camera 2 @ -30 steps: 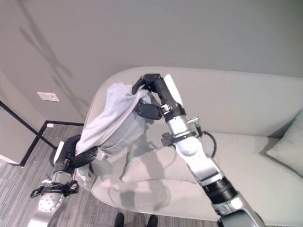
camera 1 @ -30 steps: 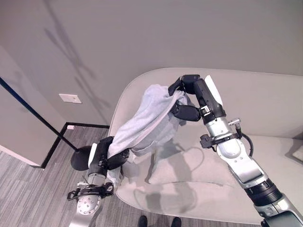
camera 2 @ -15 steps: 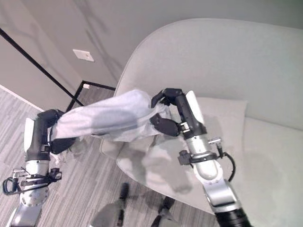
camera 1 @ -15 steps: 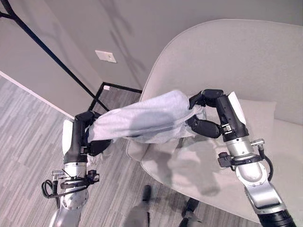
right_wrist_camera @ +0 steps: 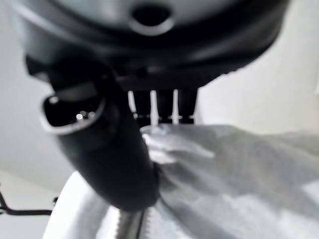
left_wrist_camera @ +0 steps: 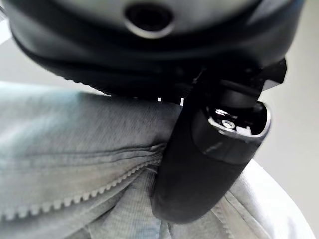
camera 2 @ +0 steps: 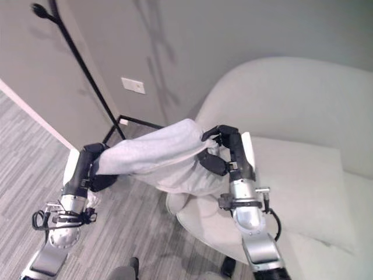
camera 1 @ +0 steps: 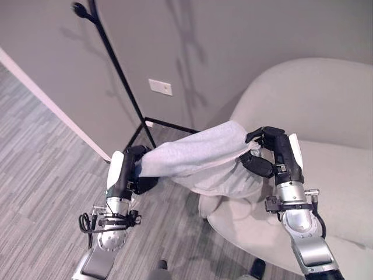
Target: Hang the clothes on the sofa on the clothes rack.
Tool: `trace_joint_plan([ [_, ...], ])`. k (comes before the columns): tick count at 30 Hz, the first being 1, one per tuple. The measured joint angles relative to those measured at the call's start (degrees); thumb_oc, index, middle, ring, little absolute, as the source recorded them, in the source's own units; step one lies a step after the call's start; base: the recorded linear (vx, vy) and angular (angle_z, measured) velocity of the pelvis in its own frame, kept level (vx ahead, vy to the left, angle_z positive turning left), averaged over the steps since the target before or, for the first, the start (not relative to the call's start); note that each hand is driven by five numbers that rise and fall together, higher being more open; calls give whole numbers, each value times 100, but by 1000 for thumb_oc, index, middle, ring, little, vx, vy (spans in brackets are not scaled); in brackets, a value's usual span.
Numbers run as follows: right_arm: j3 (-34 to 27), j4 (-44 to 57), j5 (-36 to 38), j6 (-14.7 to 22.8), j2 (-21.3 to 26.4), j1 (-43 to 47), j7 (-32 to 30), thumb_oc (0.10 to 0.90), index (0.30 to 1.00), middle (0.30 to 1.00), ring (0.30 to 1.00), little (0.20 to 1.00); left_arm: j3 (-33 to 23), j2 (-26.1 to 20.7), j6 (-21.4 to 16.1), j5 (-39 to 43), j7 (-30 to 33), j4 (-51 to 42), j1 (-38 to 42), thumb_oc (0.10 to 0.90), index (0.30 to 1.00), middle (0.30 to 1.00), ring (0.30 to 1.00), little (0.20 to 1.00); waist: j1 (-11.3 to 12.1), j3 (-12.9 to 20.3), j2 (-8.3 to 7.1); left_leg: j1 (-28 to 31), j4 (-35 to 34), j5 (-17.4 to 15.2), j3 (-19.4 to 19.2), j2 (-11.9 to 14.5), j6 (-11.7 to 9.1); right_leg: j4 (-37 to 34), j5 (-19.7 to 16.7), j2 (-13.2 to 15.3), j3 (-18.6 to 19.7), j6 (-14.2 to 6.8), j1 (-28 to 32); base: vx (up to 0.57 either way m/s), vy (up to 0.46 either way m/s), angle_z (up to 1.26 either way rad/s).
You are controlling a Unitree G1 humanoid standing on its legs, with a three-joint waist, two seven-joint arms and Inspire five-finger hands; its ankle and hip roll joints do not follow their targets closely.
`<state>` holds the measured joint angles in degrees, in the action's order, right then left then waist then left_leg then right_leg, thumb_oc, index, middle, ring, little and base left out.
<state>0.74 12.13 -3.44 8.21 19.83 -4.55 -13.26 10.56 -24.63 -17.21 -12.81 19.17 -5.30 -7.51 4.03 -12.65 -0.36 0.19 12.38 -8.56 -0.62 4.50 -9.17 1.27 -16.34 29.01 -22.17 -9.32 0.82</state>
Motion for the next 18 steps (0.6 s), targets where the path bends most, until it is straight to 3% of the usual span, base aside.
trace_joint_plan([
  [1, 5, -69, -33, -152, -194, -65, 4, 400, 300, 300, 300, 300, 57, -3, -7, -32, -14, -10, -147, 400, 300, 300, 300, 300, -4, -24, -176, -265, 649, -277, -302, -205, 475, 198, -264, 230, -172, 316, -66, -226, 734, -18],
  [2, -31, -59, -37, -161, -208, -101, -26, 400, 300, 300, 300, 300, 133, 1, -26, -68, -23, -14, -209, 400, 300, 300, 300, 300, 7, 36, -113, -305, 431, -335, -527, -489, 966, 376, -563, 449, -300, 521, -240, -111, 478, -40],
  [3, 14, -58, -47, -223, -166, -143, -81, 400, 300, 300, 300, 300, 136, -29, -25, -131, -75, 15, -229, 400, 300, 300, 300, 300, 9, 7, -195, -94, 163, -141, -699, -736, 977, 489, -1061, 662, -420, 602, -374, -101, 473, -5],
  [4, -13, 22, -101, -238, -51, -348, -87, 400, 300, 300, 300, 300, 145, 14, -14, -260, -121, 78, -196, 400, 300, 300, 300, 300, -122, 23, -129, -16, 22, -6, -461, -860, 1030, 627, -1318, 841, -328, 919, -378, -93, 315, 65],
  [5, -20, 74, -115, -207, -13, -706, -144, 400, 300, 300, 300, 300, 145, 112, -32, -379, -140, 191, -74, 400, 300, 300, 300, 300, -235, 42, -90, 73, -97, 69, -220, -884, 1144, 1281, -534, 761, -115, 373, -377, -112, 452, 84],
  [6, 138, 48, -177, -278, 2, -810, -80, 400, 300, 300, 300, 300, 14, 103, -19, -403, -115, 143, -115, 400, 300, 300, 300, 300, -105, 82, -116, 211, -366, 259, -227, -795, 1297, 1911, 385, 374, -158, -89, -551, -93, 377, 66],
  [7, 169, 76, -235, -229, -14, -793, -65, 400, 300, 300, 300, 300, -71, 8, 9, -426, -121, 132, -121, 400, 300, 300, 300, 300, -18, 78, -115, 274, -602, 420, -160, -721, 1360, 2573, 1078, -62, -269, 122, -667, -67, 327, 19],
  [9, 157, 300, -300, -89, -13, -610, -67, 400, 300, 300, 300, 300, -229, -1, 49, -423, -107, -9, -219, 400, 300, 300, 300, 300, 0, 85, -126, 349, -979, 684, -35, -712, 1460, 3409, 2001, -839, -553, 359, -821, -37, 214, 25],
  [10, 153, 366, -313, -36, 1, -462, -67, 400, 300, 300, 300, 300, -279, 19, 62, -426, -70, -31, -252, 400, 300, 300, 300, 300, -7, 72, -91, 360, -1049, 732, -33, -717, 1498, 3591, 2333, -1237, -500, 361, -905, -19, 95, 12],
  [12, 153, 441, -364, 75, 51, -278, -67, 400, 300, 300, 300, 300, -347, 92, 77, -429, -57, -28, -302, 400, 300, 300, 300, 300, -1, 84, -102, 390, -1083, 766, -109, -764, 1501, 3404, 2651, -2003, -337, 495, -1048, -14, 39, -11],
  [14, 155, 438, -449, 135, 217, -297, -67, 400, 300, 300, 300, 300, -379, 290, 69, -427, -56, -20, -360, 400, 300, 300, 300, 300, -2, 114, -195, 384, -1100, 764, -205, -827, 1497, 2880, 2670, -2469, 81, 499, -1194, 13, 8, -24],
  [16, 171, 435, -472, 150, 246, -338, -66, 400, 300, 300, 300, 300, -374, 271, 71, -429, -59, 34, -365, 400, 300, 300, 300, 300, -115, 148, -412, 341, -1219, 807, -289, -972, 1495, 2569, 2628, -2616, 694, 506, -1423, 69, -57, -14],
  [18, 187, 434, -472, 163, 230, -405, -66, 400, 300, 300, 300, 300, -368, 265, 69, -552, -60, 23, -444, 400, 300, 300, 300, 300, -173, 225, -525, 425, -1402, 838, -303, -1108, 1426, 1891, 2527, -2458, 673, 647, -1190, 78, -51, -14],
])
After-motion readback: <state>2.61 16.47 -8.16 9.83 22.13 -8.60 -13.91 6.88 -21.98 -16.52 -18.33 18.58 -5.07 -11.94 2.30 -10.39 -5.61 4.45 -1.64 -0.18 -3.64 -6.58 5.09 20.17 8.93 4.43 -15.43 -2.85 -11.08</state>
